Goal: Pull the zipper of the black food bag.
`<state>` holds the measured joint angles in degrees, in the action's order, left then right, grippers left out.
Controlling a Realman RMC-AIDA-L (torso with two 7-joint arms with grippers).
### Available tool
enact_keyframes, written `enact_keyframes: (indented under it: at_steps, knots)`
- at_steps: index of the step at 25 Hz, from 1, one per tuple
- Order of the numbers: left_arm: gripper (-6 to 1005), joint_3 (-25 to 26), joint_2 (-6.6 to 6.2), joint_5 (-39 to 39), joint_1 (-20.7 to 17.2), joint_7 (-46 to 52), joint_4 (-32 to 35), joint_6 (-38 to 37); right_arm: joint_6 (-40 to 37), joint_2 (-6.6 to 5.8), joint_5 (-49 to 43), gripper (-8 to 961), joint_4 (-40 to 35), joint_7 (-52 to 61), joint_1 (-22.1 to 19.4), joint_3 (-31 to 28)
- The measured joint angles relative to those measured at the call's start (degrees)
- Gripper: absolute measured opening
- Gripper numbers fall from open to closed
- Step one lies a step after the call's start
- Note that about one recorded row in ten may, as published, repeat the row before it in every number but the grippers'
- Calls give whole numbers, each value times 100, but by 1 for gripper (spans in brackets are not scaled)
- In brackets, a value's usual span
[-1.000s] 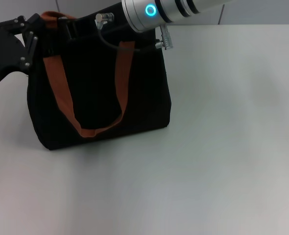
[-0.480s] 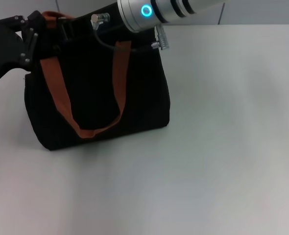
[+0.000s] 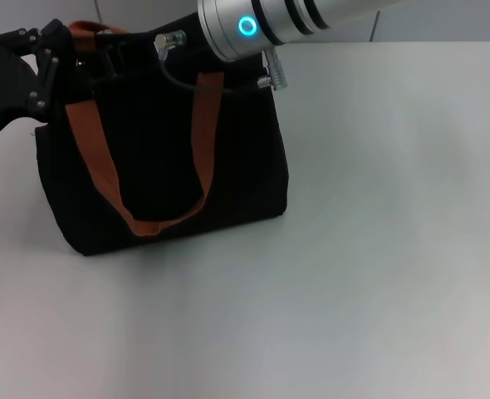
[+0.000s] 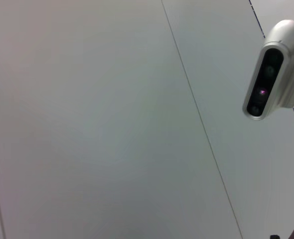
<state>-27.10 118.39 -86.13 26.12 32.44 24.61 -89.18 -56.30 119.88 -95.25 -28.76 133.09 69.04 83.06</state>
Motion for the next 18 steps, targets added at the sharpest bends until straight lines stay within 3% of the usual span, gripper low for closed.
enact_keyframes:
  at_steps: [9, 18]
  knots:
    - [100, 3, -10, 35, -33, 0, 0, 59, -30, -1, -35, 40, -563, -102, -410, 97]
    - [105, 2, 0, 36, -47, -1, 0, 59, -16, -7, -68, -2, -565, -176, -412, 97]
